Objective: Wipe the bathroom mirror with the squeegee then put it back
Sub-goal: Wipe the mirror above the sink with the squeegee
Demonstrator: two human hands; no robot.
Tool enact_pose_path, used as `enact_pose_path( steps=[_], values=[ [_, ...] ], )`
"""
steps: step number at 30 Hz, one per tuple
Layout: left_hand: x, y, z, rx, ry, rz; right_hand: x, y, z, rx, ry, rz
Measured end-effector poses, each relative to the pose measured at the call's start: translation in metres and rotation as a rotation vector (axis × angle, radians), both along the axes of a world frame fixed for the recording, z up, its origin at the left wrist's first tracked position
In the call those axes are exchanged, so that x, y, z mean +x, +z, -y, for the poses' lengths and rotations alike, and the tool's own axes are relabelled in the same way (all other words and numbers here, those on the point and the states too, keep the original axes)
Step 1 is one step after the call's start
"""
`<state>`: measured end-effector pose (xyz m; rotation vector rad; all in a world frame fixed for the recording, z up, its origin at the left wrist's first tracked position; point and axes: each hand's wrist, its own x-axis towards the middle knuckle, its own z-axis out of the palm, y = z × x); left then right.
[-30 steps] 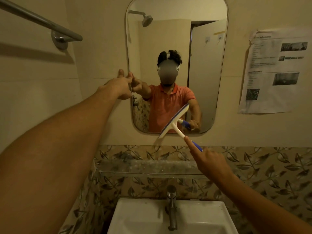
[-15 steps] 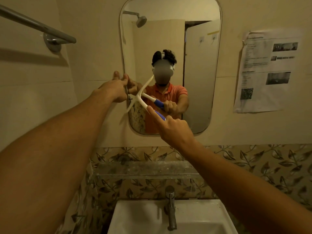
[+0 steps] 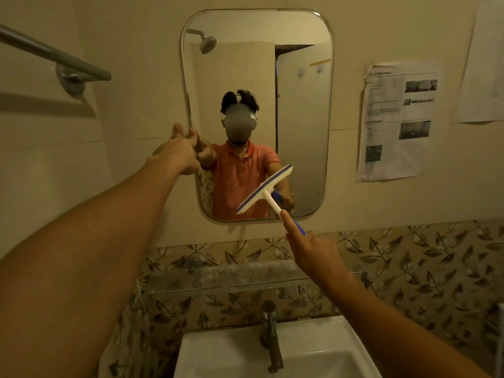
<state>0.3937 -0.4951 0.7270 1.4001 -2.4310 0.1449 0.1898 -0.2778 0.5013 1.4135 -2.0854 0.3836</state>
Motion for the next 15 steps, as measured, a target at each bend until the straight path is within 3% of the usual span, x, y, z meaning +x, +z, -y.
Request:
enact_pose_path(
  steps=[4,6,10,15],
  values=[
    [0.004,0.001,-0.001,0.001,-0.017,0.002,0.014,0.005,-0.002,-0.091,0.064,0.087],
    [0.006,-0.001,-0.002,0.007,-0.020,0.007,0.021,0.021,-0.004,-0.246,0.153,0.224],
    [0.007,0.000,-0.003,-0.006,-0.040,0.005,0.028,0.097,0.008,-0.737,0.158,0.614],
    [0.008,-0.001,-0.002,-0.007,-0.037,0.008,0.026,0.192,0.029,-0.851,0.056,0.718]
  ],
)
